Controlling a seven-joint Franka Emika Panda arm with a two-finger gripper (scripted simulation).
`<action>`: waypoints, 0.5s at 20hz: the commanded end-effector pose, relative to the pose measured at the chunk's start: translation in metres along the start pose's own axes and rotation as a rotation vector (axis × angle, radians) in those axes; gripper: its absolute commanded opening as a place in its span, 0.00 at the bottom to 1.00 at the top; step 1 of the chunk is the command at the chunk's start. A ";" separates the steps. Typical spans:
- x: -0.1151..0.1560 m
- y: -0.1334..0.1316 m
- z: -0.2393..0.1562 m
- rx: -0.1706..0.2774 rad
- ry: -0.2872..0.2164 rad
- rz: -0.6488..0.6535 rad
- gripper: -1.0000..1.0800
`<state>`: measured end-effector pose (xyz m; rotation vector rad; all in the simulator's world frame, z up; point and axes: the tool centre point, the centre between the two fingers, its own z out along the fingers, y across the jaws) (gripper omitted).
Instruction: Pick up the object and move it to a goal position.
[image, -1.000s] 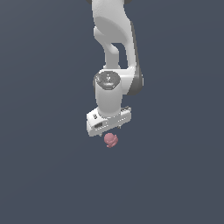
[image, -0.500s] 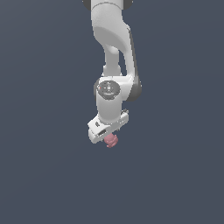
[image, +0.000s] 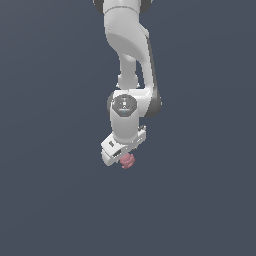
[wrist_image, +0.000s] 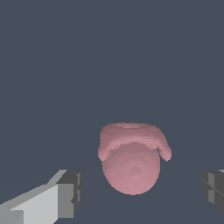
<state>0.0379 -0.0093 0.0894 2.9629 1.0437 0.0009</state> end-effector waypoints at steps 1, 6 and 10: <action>0.000 0.000 0.005 0.000 -0.001 0.000 0.96; -0.001 -0.001 0.030 0.000 0.000 -0.003 0.96; -0.001 -0.001 0.046 0.000 0.000 -0.005 0.96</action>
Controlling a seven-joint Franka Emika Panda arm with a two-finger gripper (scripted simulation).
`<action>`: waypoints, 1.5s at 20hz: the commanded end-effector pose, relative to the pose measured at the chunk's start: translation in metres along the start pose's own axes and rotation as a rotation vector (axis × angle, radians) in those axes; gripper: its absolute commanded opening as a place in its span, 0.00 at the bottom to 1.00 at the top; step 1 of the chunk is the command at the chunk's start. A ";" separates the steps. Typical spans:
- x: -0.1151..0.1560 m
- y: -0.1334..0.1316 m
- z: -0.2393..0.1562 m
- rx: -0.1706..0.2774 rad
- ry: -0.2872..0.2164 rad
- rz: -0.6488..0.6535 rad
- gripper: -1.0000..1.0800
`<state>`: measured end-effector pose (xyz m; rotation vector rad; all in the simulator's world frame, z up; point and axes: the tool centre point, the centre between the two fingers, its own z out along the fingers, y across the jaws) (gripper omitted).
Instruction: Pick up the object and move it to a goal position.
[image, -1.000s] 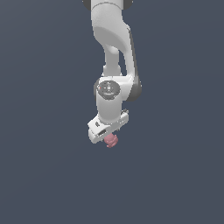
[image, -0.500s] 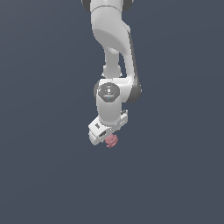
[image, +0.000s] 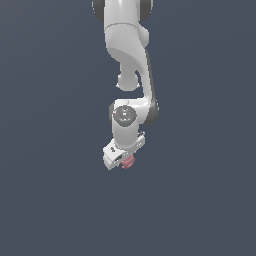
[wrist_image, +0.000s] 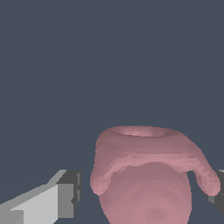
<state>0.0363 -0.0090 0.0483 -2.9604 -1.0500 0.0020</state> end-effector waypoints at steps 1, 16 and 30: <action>0.000 0.000 0.007 -0.001 0.001 -0.001 0.96; 0.001 0.001 0.008 -0.001 0.001 -0.001 0.00; -0.022 -0.026 0.006 -0.001 0.001 -0.001 0.00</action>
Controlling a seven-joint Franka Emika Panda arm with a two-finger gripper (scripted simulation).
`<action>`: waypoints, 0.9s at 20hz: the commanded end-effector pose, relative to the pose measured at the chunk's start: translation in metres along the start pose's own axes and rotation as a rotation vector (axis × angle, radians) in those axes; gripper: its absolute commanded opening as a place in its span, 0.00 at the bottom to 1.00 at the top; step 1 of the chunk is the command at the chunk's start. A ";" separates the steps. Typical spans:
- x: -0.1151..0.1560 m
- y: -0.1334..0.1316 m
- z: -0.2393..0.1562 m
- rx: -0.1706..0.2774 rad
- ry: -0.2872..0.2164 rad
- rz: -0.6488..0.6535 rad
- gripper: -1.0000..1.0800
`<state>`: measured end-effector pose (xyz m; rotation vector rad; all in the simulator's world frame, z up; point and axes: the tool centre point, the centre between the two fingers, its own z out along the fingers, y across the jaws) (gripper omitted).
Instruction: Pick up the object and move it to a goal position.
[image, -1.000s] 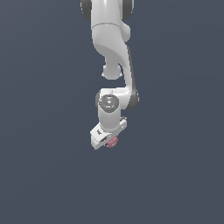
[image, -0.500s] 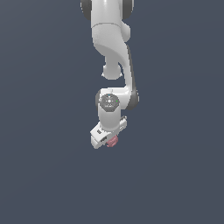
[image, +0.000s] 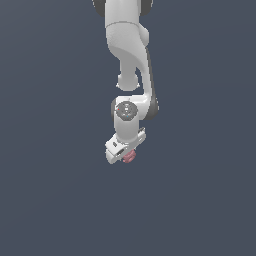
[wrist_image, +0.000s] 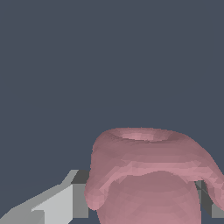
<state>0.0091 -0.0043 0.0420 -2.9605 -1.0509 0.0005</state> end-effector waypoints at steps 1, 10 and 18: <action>-0.008 -0.009 -0.001 0.000 0.000 0.000 0.00; -0.035 -0.041 -0.003 0.000 0.000 0.000 0.00; -0.045 -0.052 -0.004 0.000 0.000 0.000 0.00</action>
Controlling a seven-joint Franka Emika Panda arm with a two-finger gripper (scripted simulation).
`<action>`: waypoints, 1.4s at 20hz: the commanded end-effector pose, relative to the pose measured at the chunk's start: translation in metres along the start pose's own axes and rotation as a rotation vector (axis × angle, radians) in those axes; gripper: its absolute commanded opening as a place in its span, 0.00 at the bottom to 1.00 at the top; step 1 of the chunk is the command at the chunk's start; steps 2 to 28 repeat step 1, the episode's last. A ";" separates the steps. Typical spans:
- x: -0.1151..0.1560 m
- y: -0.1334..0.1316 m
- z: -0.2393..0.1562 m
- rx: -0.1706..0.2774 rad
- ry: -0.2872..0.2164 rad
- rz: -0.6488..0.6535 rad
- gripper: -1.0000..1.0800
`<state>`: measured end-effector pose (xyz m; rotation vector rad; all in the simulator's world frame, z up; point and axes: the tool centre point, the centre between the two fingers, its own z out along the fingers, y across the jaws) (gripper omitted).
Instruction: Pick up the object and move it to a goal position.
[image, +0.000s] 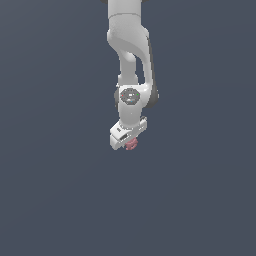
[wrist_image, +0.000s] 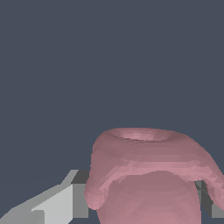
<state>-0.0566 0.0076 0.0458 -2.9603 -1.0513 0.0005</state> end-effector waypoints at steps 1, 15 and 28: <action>-0.001 -0.001 0.000 0.000 0.000 0.000 0.00; -0.001 -0.001 0.000 0.000 0.000 0.000 0.00; -0.001 -0.001 0.000 0.000 0.000 0.000 0.00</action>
